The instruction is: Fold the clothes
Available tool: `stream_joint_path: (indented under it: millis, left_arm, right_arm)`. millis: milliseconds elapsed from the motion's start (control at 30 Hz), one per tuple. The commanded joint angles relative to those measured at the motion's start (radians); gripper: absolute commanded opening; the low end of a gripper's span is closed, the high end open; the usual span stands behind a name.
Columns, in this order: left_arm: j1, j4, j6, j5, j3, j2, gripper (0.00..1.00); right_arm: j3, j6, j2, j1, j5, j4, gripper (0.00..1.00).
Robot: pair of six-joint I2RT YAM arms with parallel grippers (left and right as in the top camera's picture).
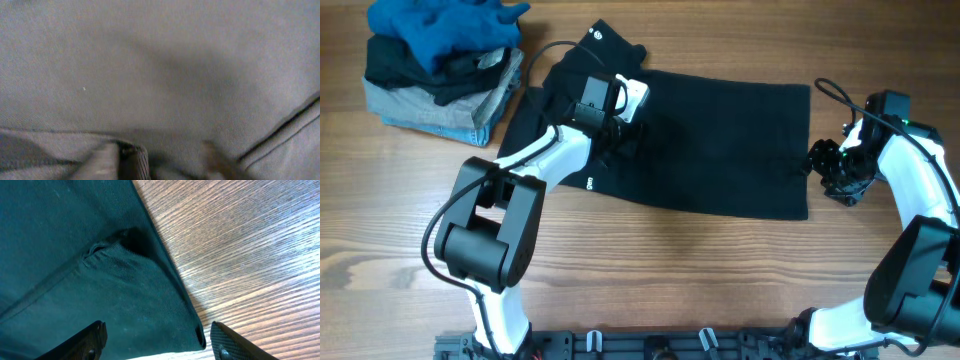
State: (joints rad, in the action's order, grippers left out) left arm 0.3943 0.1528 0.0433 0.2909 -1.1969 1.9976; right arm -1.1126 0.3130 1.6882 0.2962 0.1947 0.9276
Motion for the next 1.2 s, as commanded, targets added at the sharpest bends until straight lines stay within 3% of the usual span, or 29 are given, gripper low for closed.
stream_joint_path:
  millis: [0,100,133,200,267,300,400,500,567,633,733,767,800,867,900,1033,1067,1100,1167]
  left_arm:
    - [-0.007,0.039,-0.006,0.005,-0.007,-0.048,0.91]
    - [-0.042,0.192,-0.006,-0.125,-0.025,-0.204,0.93]
    - [-0.055,0.248,-0.006,-0.184,-0.025,-0.241,0.89]
    - [-0.113,0.41,-0.006,-0.296,-0.025,-0.278,0.7]
    - [-0.198,0.567,-0.007,-0.29,-0.024,-0.259,0.65]
    - [-0.257,0.645,-0.006,-0.264,-0.021,-0.235,0.7]
    - [-0.377,0.678,-0.033,-0.203,0.004,-0.209,0.73]
    - [-0.465,0.608,-0.027,-0.189,0.016,-0.171,0.73]
    - [-0.47,0.589,-0.021,-0.15,0.016,-0.145,0.69]
    - [-0.469,0.606,-0.021,-0.156,0.019,-0.113,0.45]
    - [-0.471,0.621,-0.021,-0.289,0.02,-0.084,0.25]
    - [-0.471,0.619,-0.021,-0.321,0.02,-0.084,0.11]
    - [-0.472,0.626,-0.033,-0.401,0.02,-0.084,0.04]
    - [-0.472,0.63,-0.071,-0.462,0.02,-0.084,0.04]
    - [-0.471,0.625,-0.085,-0.424,0.02,-0.084,0.04]
    - [-0.471,0.627,-0.085,-0.415,0.02,-0.084,0.1]
    - [-0.471,0.629,-0.085,-0.415,0.02,-0.084,0.12]
    - [-0.471,0.63,-0.085,-0.415,0.02,-0.084,0.13]
    - [-0.471,0.63,-0.085,-0.415,0.02,-0.084,0.17]
  right_arm:
    - [-0.01,0.004,-0.02,0.002,0.016,0.001,0.71]
    - [-0.01,0.004,-0.02,0.002,0.016,0.006,0.71]
    - [-0.01,0.004,-0.02,0.002,0.016,0.008,0.72]
    - [-0.01,0.004,-0.02,0.002,0.016,0.01,0.71]
    - [-0.008,0.001,-0.02,0.002,0.016,0.021,0.71]
    - [-0.006,0.0,-0.02,0.002,0.016,0.032,0.71]
    - [0.013,-0.013,-0.02,0.002,-0.01,0.046,0.72]
    - [0.025,0.013,-0.001,0.002,-0.042,0.042,0.73]
    - [0.025,0.012,0.009,0.002,-0.042,0.042,0.73]
    - [0.026,0.052,0.014,0.003,-0.087,0.049,0.74]
    - [0.026,0.078,0.014,0.003,-0.121,0.055,0.79]
    - [0.026,0.078,0.014,0.003,-0.121,0.062,0.84]
    - [0.027,0.051,0.014,0.003,-0.121,0.062,0.85]
    - [0.036,-0.002,0.014,0.002,-0.101,0.05,0.86]
    - [0.064,-0.115,0.014,0.002,-0.002,0.006,0.85]
    - [0.146,-0.156,0.015,0.004,0.091,-0.071,0.75]
    - [0.164,-0.159,0.015,0.004,0.105,-0.08,0.66]
    - [0.18,-0.169,0.015,0.001,0.121,-0.084,0.5]
    - [0.195,-0.153,0.015,0.001,0.121,-0.073,0.42]
